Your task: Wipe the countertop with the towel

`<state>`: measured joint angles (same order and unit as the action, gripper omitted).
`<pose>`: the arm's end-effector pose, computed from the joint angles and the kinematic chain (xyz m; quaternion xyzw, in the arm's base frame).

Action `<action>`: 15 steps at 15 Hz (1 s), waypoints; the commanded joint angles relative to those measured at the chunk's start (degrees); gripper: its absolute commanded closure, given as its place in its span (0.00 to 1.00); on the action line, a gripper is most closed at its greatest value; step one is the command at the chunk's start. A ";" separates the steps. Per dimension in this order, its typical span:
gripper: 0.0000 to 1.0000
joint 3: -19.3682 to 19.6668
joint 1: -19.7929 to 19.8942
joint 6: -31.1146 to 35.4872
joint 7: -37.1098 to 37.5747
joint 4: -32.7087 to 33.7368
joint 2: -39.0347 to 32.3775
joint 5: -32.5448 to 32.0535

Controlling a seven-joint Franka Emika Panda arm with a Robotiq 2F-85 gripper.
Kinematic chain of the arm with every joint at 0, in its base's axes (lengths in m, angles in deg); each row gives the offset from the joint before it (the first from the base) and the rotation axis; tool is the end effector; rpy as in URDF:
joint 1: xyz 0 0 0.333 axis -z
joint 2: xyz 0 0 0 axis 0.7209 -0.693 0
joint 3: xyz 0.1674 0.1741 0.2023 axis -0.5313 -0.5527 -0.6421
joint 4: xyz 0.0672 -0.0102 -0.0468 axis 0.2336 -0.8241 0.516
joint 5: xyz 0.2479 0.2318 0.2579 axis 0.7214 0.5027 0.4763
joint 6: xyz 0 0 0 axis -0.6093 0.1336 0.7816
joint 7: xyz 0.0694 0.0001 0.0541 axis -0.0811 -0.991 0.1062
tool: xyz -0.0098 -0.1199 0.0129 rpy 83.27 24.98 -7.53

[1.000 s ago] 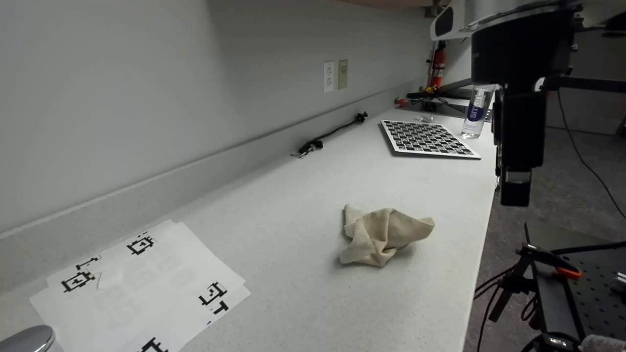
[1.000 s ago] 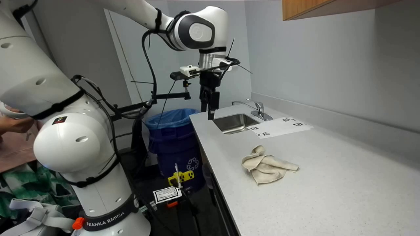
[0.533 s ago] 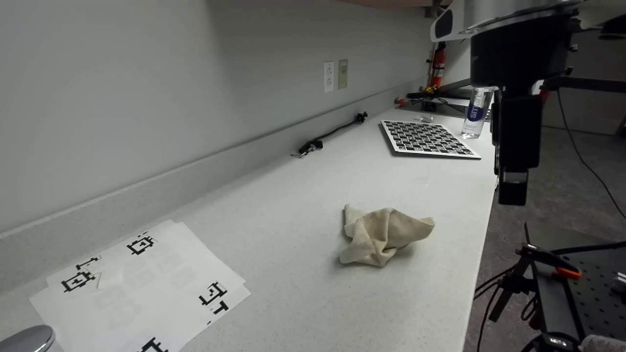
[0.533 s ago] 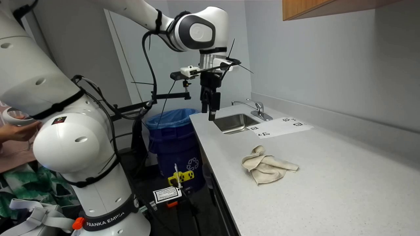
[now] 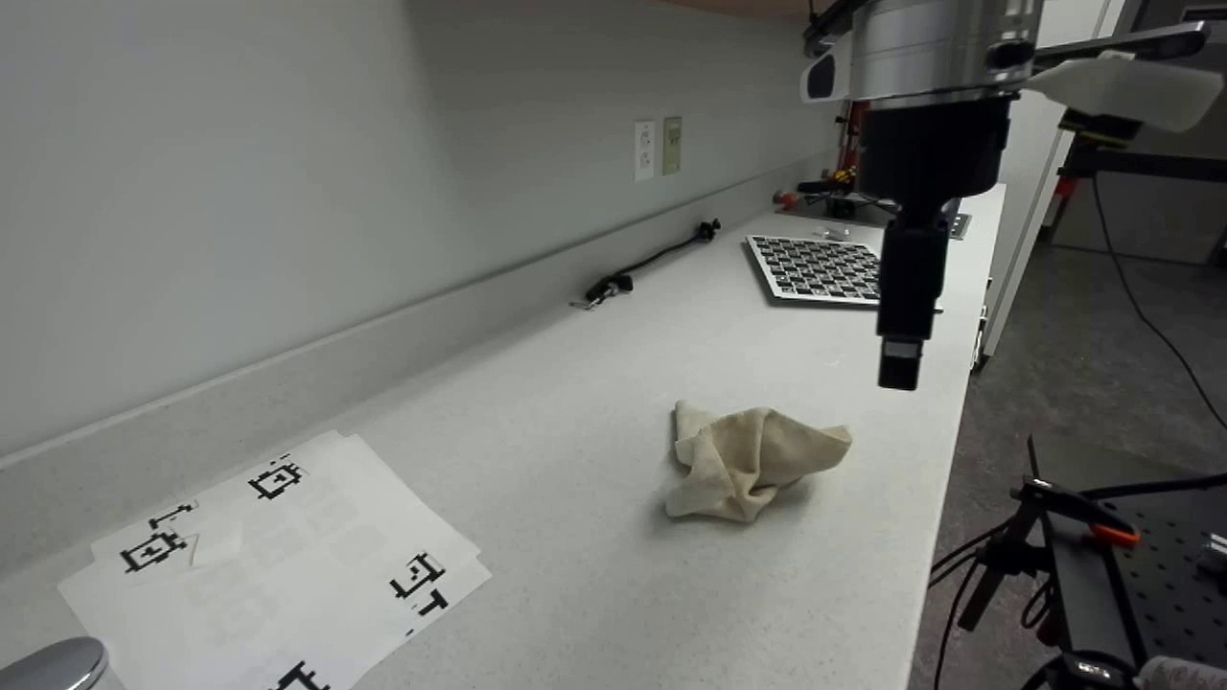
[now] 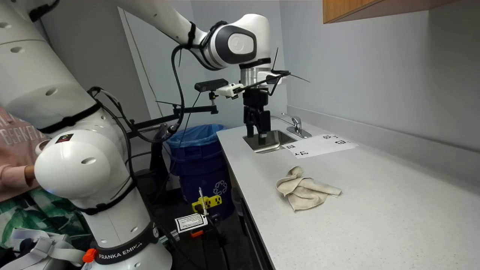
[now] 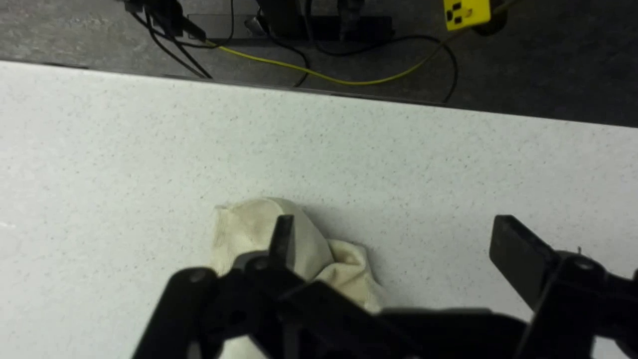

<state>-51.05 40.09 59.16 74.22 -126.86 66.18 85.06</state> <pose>0.4378 0.1178 0.3508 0.9981 0.0121 -0.0600 0.0069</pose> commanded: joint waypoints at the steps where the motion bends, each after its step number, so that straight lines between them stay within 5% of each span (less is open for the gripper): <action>1: 0.00 0.93 0.77 6.68 -2.35 2.47 -6.61 -2.17; 7: 0.00 2.32 1.64 8.62 -1.63 10.39 -16.52 -6.83; 8: 0.00 2.06 0.87 9.42 -1.16 6.27 -13.04 -5.24; 15: 0.00 2.55 0.84 9.97 0.19 9.55 -16.54 -6.82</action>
<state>-48.66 41.39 68.69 73.07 -117.53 49.94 79.28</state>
